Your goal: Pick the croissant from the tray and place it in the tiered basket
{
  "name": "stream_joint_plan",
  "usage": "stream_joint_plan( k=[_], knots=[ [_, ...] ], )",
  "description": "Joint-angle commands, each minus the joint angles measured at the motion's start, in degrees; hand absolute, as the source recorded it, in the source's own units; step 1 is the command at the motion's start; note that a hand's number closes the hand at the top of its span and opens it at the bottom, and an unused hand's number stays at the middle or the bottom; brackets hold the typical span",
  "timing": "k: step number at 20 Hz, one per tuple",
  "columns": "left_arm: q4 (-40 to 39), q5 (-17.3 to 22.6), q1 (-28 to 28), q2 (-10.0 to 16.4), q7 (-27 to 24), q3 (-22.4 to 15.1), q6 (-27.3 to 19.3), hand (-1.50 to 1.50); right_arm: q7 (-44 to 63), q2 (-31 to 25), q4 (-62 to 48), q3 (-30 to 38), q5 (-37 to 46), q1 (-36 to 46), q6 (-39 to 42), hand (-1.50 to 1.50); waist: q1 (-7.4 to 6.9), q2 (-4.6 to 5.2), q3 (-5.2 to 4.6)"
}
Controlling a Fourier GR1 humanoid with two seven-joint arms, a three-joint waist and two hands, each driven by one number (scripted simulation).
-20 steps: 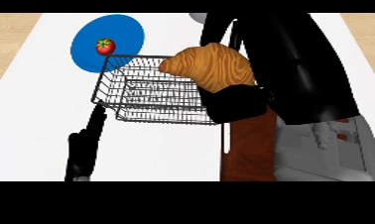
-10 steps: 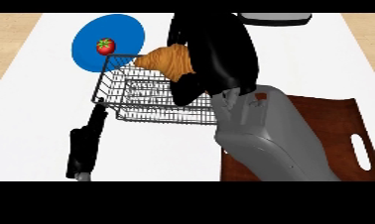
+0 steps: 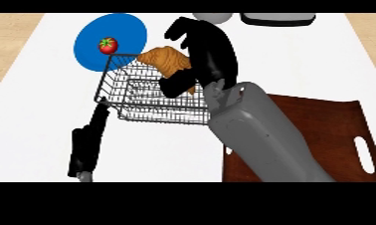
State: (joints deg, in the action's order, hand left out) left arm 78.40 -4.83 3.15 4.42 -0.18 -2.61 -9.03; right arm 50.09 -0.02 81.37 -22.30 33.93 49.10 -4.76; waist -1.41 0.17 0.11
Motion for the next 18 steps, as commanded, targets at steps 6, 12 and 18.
stream_joint_plan(
  k=[6, 12, 18],
  knots=[
    [-0.97, -0.64, -0.58, -1.47, 0.51, -0.68, -0.79, 0.00, -7.26, 0.02, -5.21, -1.63, -16.05, 0.59, -21.66, -1.50, -0.43, 0.14, -0.11],
    [2.07, -0.47, 2.68, -0.81, 1.09, -0.23, -1.05, 0.00, -13.69, -1.10, 0.77, 6.92, -13.70, -2.09, -24.02, -1.50, 1.18, -0.23, -0.09],
    [2.49, -0.76, 0.98, -0.31, 4.08, 0.28, -1.49, 0.00, -2.11, -11.90, 10.67, 16.24, -10.61, -3.54, -23.71, -1.50, 2.64, -0.61, -0.10]
  ],
)
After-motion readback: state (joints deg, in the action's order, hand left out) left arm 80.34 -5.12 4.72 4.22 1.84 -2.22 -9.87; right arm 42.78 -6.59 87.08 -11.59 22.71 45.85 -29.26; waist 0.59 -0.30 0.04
